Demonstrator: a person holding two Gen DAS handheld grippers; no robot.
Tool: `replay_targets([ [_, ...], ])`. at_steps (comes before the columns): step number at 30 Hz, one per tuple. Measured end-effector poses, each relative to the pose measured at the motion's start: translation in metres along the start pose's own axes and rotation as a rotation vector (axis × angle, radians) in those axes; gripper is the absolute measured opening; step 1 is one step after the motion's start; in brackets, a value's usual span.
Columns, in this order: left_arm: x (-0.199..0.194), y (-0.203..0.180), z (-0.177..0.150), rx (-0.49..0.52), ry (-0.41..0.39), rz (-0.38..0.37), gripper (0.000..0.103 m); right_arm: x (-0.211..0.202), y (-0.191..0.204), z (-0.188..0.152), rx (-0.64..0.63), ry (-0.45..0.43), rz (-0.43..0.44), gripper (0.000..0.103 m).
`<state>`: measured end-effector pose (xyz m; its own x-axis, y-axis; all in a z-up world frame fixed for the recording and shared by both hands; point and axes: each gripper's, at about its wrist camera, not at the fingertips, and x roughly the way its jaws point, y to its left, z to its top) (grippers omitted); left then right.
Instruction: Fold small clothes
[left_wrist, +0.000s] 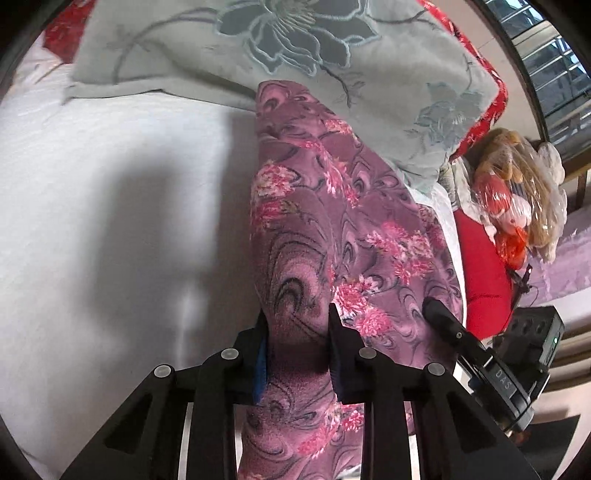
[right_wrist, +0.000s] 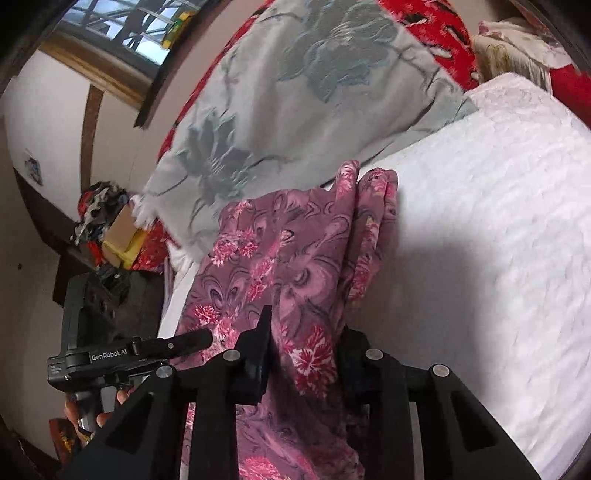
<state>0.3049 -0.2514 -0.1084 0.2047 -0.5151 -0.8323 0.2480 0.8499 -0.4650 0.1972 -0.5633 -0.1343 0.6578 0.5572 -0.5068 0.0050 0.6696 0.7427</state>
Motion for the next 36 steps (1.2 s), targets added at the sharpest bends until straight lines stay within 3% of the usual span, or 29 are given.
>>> replay_targets([
  [7,-0.043,0.046,-0.065,-0.086,-0.009,0.026,0.026,0.01,0.028,-0.047,-0.017,0.069,0.008,0.03],
  [10,-0.036,0.067,-0.084,-0.124,0.027,0.074,0.031,0.025,0.033,-0.063,-0.056,0.098,-0.053,0.031],
  [12,-0.04,0.078,-0.094,-0.144,0.027,0.043,0.032,0.037,0.028,-0.071,-0.058,0.133,-0.137,0.038],
  [14,-0.053,0.079,-0.097,-0.139,0.018,0.019,0.032,0.032,0.018,-0.072,0.0,0.115,-0.114,0.042],
  [16,-0.074,0.077,-0.095,-0.087,-0.03,0.015,0.029,0.022,0.012,-0.066,0.04,0.093,-0.121,0.042],
  [19,-0.098,0.07,-0.082,-0.029,-0.107,0.005,0.029,0.006,0.018,-0.052,0.001,-0.011,-0.189,0.044],
  [21,-0.1,0.058,-0.072,0.0,-0.127,-0.006,0.03,0.009,0.029,-0.039,-0.04,-0.045,-0.145,0.041],
  [25,-0.066,0.04,-0.056,0.064,-0.104,0.082,0.031,0.037,0.05,-0.029,-0.161,-0.032,-0.134,0.036],
  [27,-0.035,0.041,-0.045,0.052,-0.054,0.131,0.029,0.058,0.046,-0.027,-0.188,-0.02,-0.203,0.032],
  [28,-0.027,0.044,-0.04,0.033,-0.039,0.128,0.022,0.066,0.041,-0.029,-0.188,-0.009,-0.248,0.031],
  [29,-0.021,0.043,-0.036,0.021,-0.04,0.121,0.022,0.078,0.029,-0.029,-0.173,0.019,-0.315,0.018],
  [31,-0.021,0.041,-0.029,0.009,-0.034,0.111,0.022,0.079,0.017,-0.025,-0.135,-0.018,-0.278,0.017],
  [34,-0.036,0.045,-0.028,-0.014,-0.017,0.074,0.022,0.072,0.014,-0.018,-0.086,0.003,-0.246,0.015],
  [36,-0.052,0.048,-0.037,0.007,-0.037,0.063,0.022,0.054,0.022,-0.019,-0.103,0.009,-0.209,0.023],
])
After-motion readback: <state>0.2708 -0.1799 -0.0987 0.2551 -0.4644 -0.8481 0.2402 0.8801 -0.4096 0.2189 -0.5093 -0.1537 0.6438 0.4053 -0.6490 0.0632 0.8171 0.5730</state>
